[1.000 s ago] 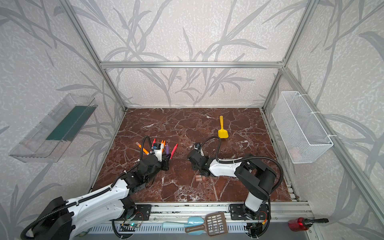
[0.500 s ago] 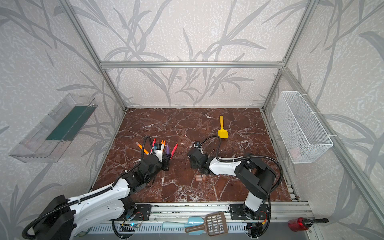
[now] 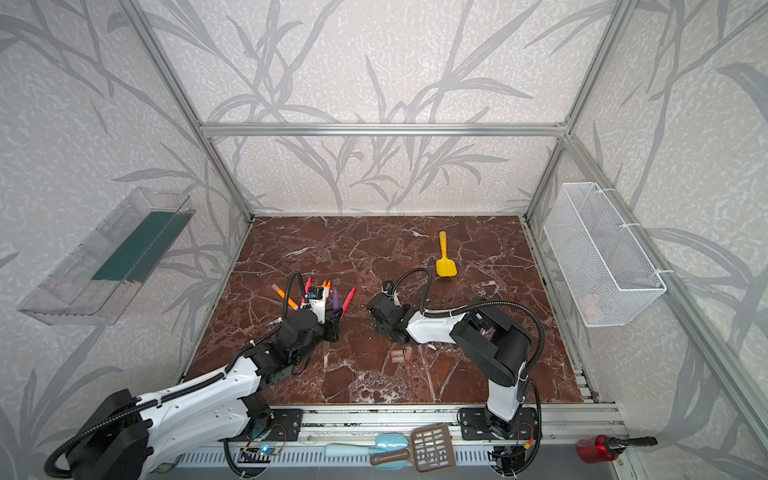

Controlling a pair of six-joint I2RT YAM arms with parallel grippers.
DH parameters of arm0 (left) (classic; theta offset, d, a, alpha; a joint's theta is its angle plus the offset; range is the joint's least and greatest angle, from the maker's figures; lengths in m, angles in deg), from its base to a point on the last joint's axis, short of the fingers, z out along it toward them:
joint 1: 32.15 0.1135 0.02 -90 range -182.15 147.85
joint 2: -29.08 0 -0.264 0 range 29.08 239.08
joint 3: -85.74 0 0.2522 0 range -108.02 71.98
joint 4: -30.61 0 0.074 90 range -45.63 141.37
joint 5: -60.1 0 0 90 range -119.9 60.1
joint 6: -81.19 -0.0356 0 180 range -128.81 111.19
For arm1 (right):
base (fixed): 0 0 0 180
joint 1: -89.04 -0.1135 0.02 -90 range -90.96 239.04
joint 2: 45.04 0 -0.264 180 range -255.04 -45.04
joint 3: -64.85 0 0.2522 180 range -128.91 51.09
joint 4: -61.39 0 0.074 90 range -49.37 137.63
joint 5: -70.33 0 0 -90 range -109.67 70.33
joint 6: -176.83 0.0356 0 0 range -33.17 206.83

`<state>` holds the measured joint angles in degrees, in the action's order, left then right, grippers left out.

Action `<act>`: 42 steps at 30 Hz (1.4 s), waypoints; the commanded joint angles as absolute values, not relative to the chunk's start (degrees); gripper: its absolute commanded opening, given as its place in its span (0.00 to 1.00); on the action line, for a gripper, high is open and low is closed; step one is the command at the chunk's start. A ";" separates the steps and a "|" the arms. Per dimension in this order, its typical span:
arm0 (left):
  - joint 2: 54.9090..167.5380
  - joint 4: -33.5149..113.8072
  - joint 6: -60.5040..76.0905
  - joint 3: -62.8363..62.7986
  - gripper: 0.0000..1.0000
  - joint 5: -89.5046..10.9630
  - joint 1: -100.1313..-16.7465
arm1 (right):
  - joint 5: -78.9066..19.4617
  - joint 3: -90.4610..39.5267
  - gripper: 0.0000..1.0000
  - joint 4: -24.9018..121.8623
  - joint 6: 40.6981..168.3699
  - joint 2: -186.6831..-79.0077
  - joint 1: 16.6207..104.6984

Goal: Insert the pens into the pen caps
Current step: 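Lower the right gripper and close on one pink cap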

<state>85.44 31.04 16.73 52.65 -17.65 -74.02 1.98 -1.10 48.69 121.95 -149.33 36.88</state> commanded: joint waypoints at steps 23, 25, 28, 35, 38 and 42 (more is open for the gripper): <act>85.16 30.24 17.11 51.23 0.00 -18.02 -73.86 | 6.46 7.76 0.69 48.55 122.93 -142.22 38.53; 85.03 30.54 17.11 51.13 0.00 -17.98 -73.81 | 6.04 7.32 0.67 48.32 122.88 -142.52 39.63; 84.73 30.81 17.03 51.14 0.00 -17.85 -73.80 | 5.11 7.78 0.67 49.15 122.93 -142.52 41.15; 85.29 30.65 16.82 50.85 0.00 -17.58 -73.80 | 2.90 6.68 0.67 50.25 119.98 -144.98 41.48; 85.41 30.66 16.91 50.88 0.00 -17.76 -73.87 | 4.48 5.58 0.67 49.65 119.97 -146.47 41.83; 85.07 30.61 17.02 51.01 0.00 -17.89 -73.81 | 4.01 4.66 0.63 50.34 119.54 -148.68 43.69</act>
<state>85.42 31.04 16.73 52.63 -18.02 -74.02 4.30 5.20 51.77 120.35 -145.68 42.26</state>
